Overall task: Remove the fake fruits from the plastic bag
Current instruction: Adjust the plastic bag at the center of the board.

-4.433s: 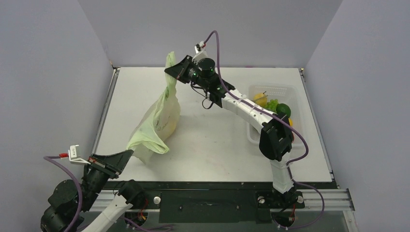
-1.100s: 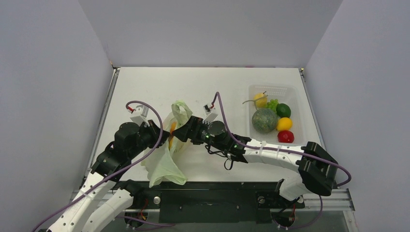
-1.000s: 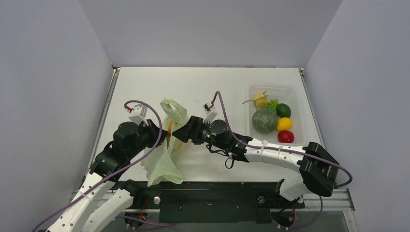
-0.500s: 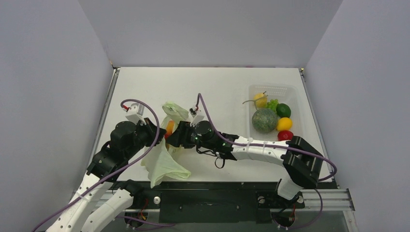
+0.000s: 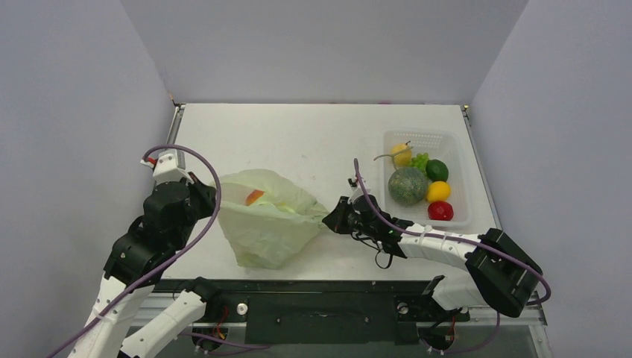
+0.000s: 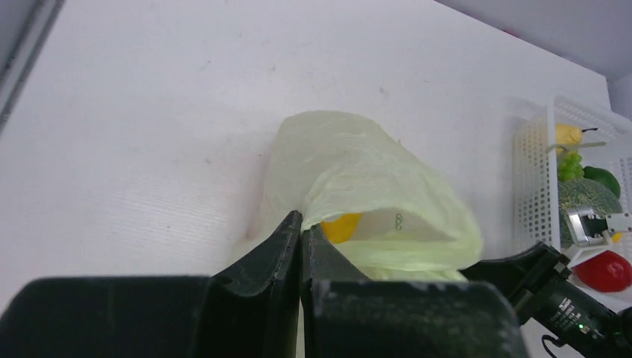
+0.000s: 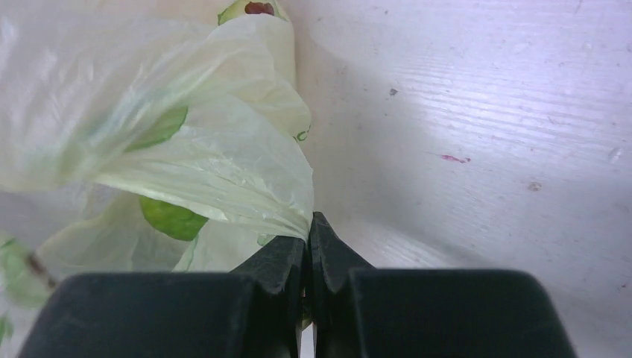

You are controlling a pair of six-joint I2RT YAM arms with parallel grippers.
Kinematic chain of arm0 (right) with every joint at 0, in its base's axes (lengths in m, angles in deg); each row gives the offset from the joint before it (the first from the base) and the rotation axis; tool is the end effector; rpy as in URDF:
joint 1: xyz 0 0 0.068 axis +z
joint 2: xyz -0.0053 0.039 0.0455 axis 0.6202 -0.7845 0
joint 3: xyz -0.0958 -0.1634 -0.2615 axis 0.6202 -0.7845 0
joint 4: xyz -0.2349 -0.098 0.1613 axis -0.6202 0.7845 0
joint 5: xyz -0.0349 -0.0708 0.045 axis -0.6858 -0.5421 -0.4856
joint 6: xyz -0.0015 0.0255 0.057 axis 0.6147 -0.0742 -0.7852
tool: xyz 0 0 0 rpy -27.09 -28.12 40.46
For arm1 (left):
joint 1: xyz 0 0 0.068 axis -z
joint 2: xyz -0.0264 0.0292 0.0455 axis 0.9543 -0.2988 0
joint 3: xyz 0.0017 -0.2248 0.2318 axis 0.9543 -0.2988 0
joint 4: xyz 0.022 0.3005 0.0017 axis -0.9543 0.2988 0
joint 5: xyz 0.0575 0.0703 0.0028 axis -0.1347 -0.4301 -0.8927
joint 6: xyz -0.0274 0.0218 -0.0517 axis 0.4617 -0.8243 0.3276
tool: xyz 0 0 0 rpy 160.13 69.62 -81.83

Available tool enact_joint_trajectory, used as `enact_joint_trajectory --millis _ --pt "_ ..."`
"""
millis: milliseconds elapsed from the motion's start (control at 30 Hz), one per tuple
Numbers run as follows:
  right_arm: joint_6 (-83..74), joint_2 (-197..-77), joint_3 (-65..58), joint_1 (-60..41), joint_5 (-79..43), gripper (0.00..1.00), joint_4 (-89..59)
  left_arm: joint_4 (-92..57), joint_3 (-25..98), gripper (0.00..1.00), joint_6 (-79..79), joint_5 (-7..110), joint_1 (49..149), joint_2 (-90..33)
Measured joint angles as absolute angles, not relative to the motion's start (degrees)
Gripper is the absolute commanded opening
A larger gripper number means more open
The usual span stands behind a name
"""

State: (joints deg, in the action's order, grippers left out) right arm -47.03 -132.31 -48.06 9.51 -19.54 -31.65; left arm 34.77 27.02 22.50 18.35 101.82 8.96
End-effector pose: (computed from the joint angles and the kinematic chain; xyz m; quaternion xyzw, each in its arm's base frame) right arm 0.1938 0.2222 0.1972 -0.0190 0.8634 0.4083 0.2957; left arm 0.1097 -0.0382 0.4323 -0.1531 0.8198 -0.1185 0.5389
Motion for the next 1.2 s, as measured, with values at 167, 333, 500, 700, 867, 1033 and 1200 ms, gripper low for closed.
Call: enact_joint_trajectory --millis 167,333,500,700,867,1033,1200 --pt "-45.3 -132.0 -49.9 8.6 -18.5 0.00 -32.6 38.7 29.8 0.00 18.9 13.4 101.7 8.5" --pt "-45.5 -132.0 -51.5 8.5 -18.3 0.00 -35.3 42.1 29.8 0.00 16.3 11.5 101.7 10.2" --pt "-43.6 -132.6 -50.6 8.5 -17.6 0.22 -34.4 40.5 27.8 0.00 16.2 18.9 101.7 11.8" --pt "-37.0 -132.2 -39.8 8.7 -17.8 0.62 -24.3 36.5 20.2 0.00 17.4 30.7 101.7 11.4" --pt "-29.9 -126.1 -31.9 11.1 -22.9 0.69 -13.8 34.6 18.7 0.00 17.5 34.0 101.7 12.3" --pt "-25.0 -119.7 -26.0 18.4 -29.8 0.71 -7.1 33.6 18.8 0.00 17.3 34.3 101.7 15.3" --pt "-25.5 -120.7 -24.4 27.9 -30.8 0.50 -11.0 32.0 18.9 0.00 17.3 35.2 101.7 15.7"
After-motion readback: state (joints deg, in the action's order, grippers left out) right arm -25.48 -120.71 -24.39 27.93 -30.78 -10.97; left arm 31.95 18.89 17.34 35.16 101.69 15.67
